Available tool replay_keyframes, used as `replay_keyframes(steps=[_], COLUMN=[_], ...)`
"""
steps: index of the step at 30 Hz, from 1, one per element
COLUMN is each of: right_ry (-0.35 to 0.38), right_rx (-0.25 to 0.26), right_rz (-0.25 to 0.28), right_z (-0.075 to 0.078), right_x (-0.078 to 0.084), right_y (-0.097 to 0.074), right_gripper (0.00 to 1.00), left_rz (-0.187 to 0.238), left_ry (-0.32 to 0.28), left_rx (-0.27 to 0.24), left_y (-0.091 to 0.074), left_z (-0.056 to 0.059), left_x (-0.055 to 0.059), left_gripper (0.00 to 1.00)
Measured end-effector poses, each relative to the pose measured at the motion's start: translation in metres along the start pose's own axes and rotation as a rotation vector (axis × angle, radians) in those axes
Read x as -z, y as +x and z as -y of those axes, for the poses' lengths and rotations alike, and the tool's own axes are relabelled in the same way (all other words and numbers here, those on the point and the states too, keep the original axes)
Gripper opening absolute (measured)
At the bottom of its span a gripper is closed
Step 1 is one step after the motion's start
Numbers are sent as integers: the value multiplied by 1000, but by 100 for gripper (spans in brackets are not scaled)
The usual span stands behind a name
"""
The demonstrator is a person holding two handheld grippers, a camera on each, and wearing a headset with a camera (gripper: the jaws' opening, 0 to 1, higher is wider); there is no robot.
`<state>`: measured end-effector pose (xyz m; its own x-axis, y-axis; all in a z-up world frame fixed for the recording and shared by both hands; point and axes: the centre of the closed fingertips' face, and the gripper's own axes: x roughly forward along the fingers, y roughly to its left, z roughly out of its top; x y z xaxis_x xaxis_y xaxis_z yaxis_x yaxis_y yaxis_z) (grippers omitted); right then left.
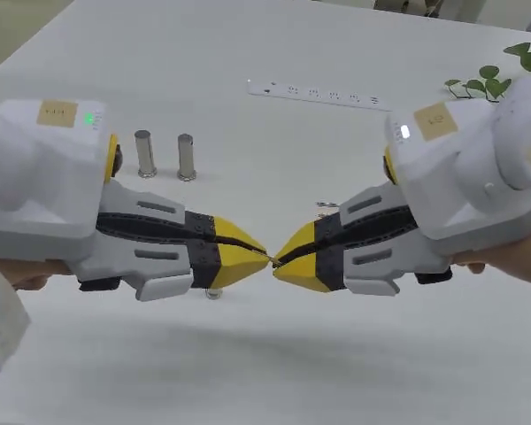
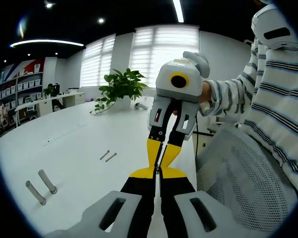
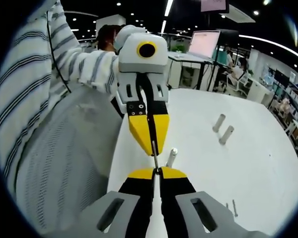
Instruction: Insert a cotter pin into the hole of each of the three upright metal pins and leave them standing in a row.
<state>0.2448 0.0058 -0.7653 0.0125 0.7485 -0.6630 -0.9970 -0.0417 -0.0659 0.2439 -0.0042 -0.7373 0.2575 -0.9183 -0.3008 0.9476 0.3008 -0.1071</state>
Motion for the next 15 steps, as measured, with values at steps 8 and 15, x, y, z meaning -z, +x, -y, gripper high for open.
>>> replay_keyframes(steps=[8, 15], right_ry=[-16, -21], right_rx=[-31, -78], right_rz=[-20, -39], right_z=[-6, -13], right_x=[3, 7], right_y=[-1, 1], right_gripper=[4, 4], left_rz=[-39, -75], left_ry=[-17, -8], left_rx=[20, 49], left_y=[-2, -4], left_z=[2, 4], left_x=[12, 22], left_gripper=[0, 0])
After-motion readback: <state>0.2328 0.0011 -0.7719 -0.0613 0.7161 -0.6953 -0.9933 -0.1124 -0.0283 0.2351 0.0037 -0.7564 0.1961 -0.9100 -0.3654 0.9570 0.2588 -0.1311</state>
